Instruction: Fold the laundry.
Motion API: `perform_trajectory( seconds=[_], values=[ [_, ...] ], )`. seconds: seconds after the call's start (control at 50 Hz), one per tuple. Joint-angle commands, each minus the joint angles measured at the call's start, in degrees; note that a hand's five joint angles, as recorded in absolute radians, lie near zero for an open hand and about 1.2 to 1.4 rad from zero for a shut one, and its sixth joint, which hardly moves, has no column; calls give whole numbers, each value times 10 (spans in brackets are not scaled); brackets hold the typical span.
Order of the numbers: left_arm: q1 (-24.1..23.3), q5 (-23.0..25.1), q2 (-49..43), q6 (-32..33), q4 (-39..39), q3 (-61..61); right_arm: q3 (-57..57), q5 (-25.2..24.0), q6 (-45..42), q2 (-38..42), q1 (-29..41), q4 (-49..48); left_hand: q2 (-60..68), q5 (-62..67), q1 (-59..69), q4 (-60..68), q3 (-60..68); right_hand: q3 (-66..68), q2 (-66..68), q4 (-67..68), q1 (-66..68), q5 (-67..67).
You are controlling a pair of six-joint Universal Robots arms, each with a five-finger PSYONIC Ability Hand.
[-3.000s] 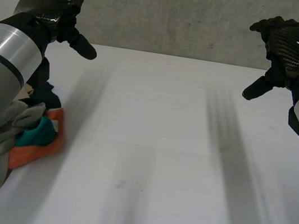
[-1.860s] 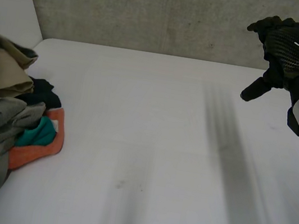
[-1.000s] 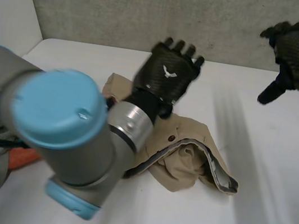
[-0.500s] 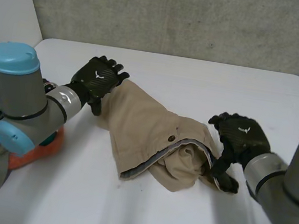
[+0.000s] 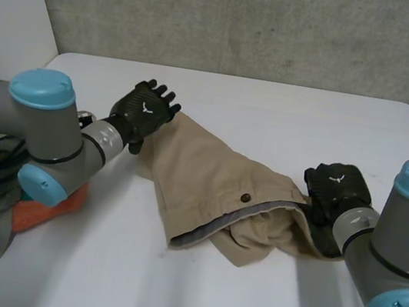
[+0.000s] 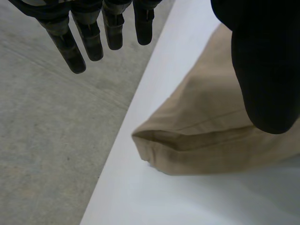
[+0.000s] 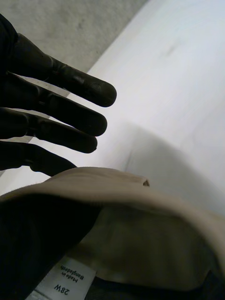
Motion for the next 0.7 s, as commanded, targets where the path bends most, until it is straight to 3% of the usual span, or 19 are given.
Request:
perform_trajectory(
  seconds=[0.02,0.16,0.26,0.36,0.38,0.4,0.42,0.54,0.64,0.7],
  values=[
    [10,-5,72,-31,15,-62,-39,-10,-115,7,-31,-17,-1,-10,6,0,-5,123,127,121,223,139],
    [16,-8,98,-32,12,-87,-180,-36,-202,101,-77,-142,-2,-11,4,-2,-7,123,127,121,223,139],
    [12,-10,100,-34,12,-94,-291,-155,-240,200,-85,-225,-4,-13,2,-4,-8,123,127,121,223,139],
    [7,-24,98,-42,13,-92,-320,-201,-228,252,-82,-245,-4,-13,2,-4,-8,77,81,75,177,93],
    [7,-25,98,-42,13,-91,-318,-200,-227,255,-79,-244,-4,-13,2,-4,-8,-80,-76,-82,20,-64],
    [7,-27,97,-43,13,-90,-309,-194,-225,256,-78,-242,-4,-13,2,-4,-8,-438,-433,-440,-338,-422],
    [7,-30,94,-44,13,-87,-304,-188,-224,254,-78,-242,-4,-13,2,-4,-8,-577,-573,-579,-477,-561],
    [4,-30,85,-45,15,-75,-257,-105,-216,179,-77,-196,-4,-13,2,-4,-8,-577,-573,-579,-477,-561],
    [3,-31,80,-47,15,-63,-242,-31,-188,81,-77,-24,-4,-13,2,-4,-8,-577,-573,-579,-477,-561],
    [4,-31,81,-47,15,-61,-242,-17,-161,34,-77,65,-4,-13,2,-4,-8,-577,-573,-579,-477,-561]
  ],
)
